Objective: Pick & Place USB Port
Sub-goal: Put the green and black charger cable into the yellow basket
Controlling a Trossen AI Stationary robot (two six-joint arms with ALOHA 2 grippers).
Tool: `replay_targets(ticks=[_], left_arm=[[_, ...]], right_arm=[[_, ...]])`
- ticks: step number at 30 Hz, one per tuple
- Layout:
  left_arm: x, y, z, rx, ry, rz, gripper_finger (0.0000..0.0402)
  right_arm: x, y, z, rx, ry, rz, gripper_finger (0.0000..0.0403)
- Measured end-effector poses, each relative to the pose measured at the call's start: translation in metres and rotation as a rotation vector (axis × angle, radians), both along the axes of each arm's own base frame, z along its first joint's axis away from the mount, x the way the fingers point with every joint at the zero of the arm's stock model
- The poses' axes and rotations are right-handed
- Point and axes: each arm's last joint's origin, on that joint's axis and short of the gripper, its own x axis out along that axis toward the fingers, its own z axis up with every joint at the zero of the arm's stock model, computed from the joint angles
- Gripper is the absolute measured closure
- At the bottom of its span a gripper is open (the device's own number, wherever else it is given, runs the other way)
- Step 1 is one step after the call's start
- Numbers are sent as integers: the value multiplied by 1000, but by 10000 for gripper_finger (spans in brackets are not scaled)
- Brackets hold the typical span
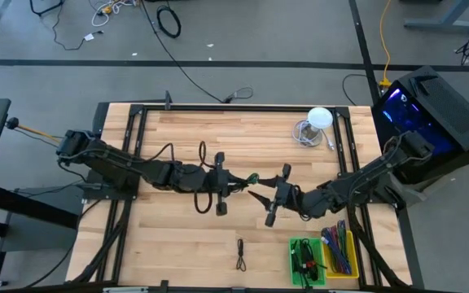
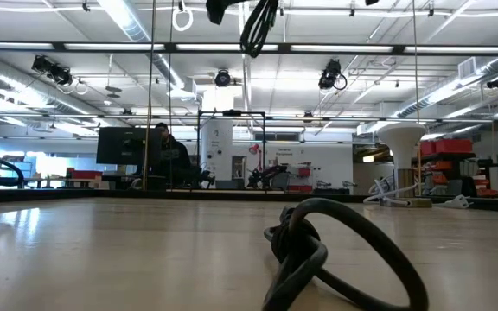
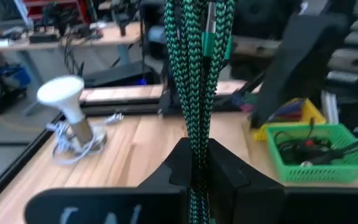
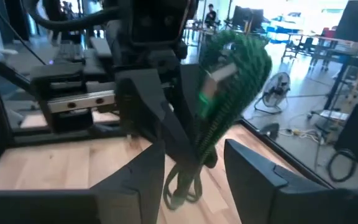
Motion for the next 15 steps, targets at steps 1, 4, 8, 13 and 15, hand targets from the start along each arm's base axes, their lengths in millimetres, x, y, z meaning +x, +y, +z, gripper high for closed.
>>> replay_targets(ticks=[1, 4, 8, 13, 15], left_arm=[[0, 0, 2, 1, -15, -8, 375], [1, 0, 4, -9, -43, -32, 375], [1, 0, 5, -10, -48, -33, 375], [6, 2, 0, -7, -45, -13, 375], [9, 5, -2, -7, -58, 8, 368]], right_arm=[[1, -2, 1, 5, -8, 8, 237], [5, -8, 4, 26, -40, 16, 237], [10, -18, 6, 41, -65, 3, 248], [13, -27, 6, 52, -70, -20, 349], [14, -29, 6, 48, -58, -31, 383]])
